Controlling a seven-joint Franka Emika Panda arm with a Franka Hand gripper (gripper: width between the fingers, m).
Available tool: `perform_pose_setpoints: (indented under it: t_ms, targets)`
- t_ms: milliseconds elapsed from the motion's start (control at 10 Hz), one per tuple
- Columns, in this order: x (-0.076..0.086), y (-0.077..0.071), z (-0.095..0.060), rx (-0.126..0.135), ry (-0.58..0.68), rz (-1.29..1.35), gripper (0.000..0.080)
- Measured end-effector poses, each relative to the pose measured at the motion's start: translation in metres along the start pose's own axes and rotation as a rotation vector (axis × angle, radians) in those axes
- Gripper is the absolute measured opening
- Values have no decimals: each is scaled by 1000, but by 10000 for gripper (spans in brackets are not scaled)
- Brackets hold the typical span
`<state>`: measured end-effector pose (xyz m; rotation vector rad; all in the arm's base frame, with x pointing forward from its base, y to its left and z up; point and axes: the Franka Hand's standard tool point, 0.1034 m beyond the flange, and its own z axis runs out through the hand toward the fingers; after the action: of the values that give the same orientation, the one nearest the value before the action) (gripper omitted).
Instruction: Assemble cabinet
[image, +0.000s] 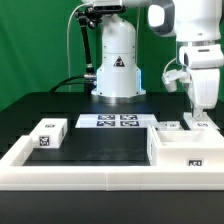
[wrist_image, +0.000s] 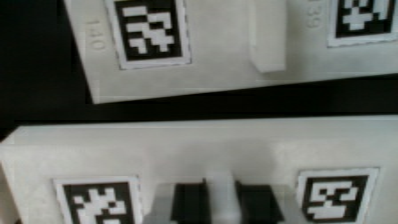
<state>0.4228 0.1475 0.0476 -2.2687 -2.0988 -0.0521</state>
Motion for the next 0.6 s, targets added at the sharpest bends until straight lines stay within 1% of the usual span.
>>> perform_pose_setpoints:
  t_ms: [100,200,300,500,600]
  targets:
    - [-3,3,-8,-5,-7,1,69]
    - [-8,9,-15,-17,-11,1,69]
    - [-17,14,-21,-23,-15,-4,69]
    - [-37,20,-20,-19,-16,11,70]
    - [-37,20,-20,-19,-16,17,70]
